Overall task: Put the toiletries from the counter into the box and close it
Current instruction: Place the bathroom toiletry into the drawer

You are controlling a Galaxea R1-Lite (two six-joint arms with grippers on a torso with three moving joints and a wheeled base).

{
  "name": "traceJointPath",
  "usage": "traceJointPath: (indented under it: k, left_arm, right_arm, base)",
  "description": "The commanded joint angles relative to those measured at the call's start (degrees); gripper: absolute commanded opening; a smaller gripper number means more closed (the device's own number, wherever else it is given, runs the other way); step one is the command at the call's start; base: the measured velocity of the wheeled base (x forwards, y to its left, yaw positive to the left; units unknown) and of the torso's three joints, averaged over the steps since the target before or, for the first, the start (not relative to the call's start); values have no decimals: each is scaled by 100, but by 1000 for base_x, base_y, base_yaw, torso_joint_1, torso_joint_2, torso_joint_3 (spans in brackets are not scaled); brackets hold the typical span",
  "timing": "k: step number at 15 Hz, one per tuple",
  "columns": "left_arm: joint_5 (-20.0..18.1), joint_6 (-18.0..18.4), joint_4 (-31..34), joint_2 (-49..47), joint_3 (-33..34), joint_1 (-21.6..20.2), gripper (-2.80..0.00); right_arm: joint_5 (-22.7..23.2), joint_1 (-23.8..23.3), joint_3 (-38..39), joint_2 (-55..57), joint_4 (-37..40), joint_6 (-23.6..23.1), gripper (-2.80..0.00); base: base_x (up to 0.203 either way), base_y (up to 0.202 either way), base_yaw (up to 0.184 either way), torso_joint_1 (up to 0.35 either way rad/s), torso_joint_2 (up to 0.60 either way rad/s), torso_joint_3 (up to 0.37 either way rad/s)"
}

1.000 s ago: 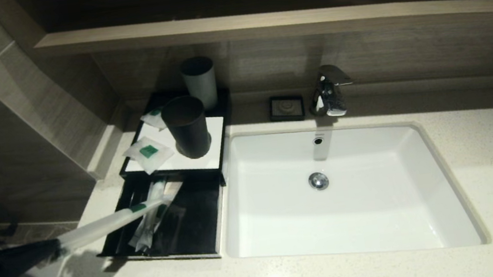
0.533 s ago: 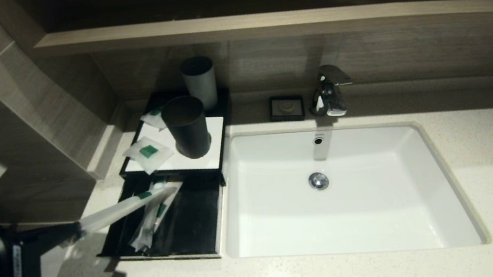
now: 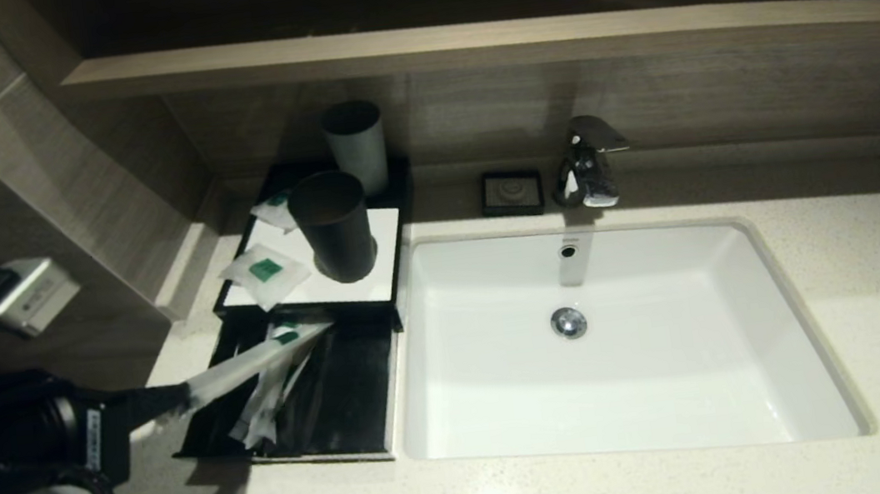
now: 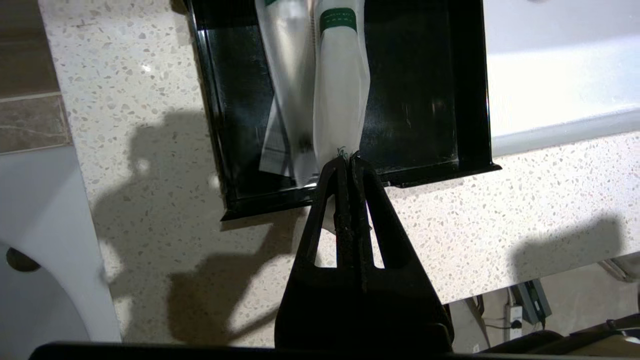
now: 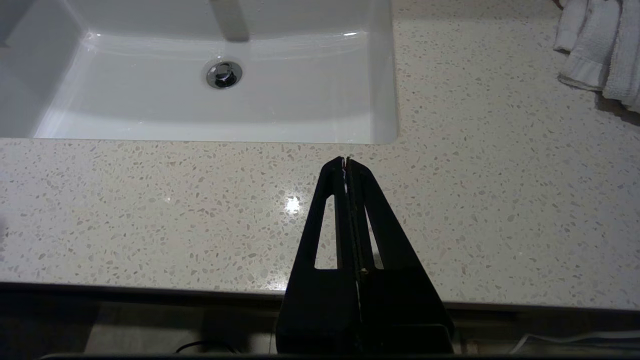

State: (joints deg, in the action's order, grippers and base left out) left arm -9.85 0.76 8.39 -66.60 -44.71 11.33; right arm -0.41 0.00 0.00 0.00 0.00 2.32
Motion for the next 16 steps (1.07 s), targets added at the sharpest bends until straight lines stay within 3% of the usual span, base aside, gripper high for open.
traceJointPath:
  k: [1,16]
  left_arm:
    - [73,-59,-7,-292,-51,185,-280]
    - [131,-410,-514,-1181,43,431,-280]
  right_arm:
    - [-2,0,0,0,0,6,-280]
    - [-2,0,0,0,0,6,-280]
  base:
    - [0,0,0,0,0,0]
    - [0,0,0,0,0,0]
